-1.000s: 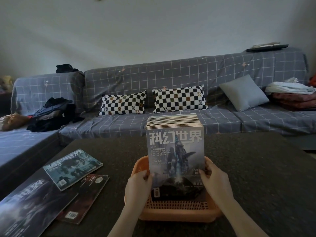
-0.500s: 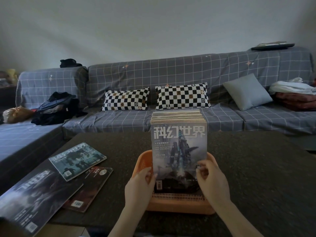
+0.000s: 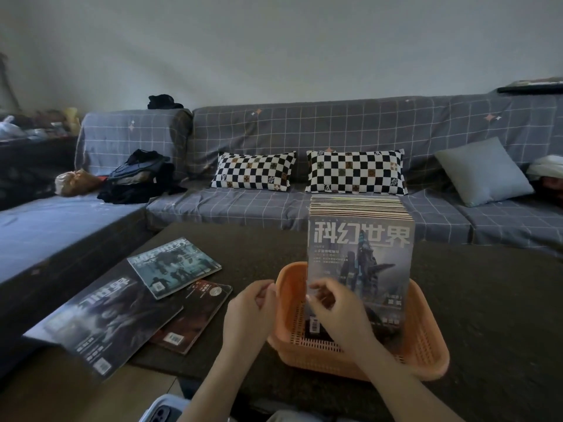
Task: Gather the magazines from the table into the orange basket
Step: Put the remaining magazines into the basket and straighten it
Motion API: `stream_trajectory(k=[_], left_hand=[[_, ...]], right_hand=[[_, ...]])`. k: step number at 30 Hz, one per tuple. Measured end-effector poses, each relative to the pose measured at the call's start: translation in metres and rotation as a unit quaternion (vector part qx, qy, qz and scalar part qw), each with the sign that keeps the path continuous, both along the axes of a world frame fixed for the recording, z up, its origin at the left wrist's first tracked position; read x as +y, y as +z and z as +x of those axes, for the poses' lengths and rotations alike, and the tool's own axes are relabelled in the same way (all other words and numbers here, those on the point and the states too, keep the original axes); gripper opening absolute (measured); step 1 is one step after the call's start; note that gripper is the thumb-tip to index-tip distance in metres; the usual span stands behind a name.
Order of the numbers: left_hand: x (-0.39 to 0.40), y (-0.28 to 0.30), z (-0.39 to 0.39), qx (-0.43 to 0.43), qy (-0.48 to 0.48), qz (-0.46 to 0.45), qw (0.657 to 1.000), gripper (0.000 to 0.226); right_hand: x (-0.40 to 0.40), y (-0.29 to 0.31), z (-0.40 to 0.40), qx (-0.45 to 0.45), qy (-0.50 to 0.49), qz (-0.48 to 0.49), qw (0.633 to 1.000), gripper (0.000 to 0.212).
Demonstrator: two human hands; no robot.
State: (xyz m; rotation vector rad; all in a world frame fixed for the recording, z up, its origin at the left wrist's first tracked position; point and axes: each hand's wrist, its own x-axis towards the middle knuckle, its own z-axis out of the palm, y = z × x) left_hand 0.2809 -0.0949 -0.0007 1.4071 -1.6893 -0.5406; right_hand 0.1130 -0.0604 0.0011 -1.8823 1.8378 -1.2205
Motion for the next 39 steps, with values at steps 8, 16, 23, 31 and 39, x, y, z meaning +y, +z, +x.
stream_trajectory(k=[8, 16, 23, 31, 39], left_hand=[[-0.031, -0.009, 0.071, 0.046, 0.063, 0.017, 0.997, 0.021], [-0.092, -0.036, 0.134, 0.089, 0.162, 0.092, 0.978, 0.023], [-0.153, -0.067, 0.171, 0.053, 0.302, 0.168, 0.937, 0.047], [-0.193, -0.079, 0.188, 0.045, 0.368, 0.193, 0.909, 0.049], [-0.22, -0.073, 0.186, 0.278, 0.275, 0.216, 0.895, 0.03]], right_hand=[[-0.064, 0.005, 0.076, -0.069, 0.087, 0.087, 0.99, 0.018], [-0.162, -0.003, 0.139, -0.054, 0.12, 0.192, 0.973, 0.022], [-0.238, -0.024, 0.177, 0.0, 0.146, 0.309, 0.94, 0.048], [-0.282, -0.063, 0.195, 0.109, 0.202, 0.378, 0.897, 0.061], [-0.288, -0.067, 0.204, 0.23, 0.229, 0.36, 0.875, 0.057]])
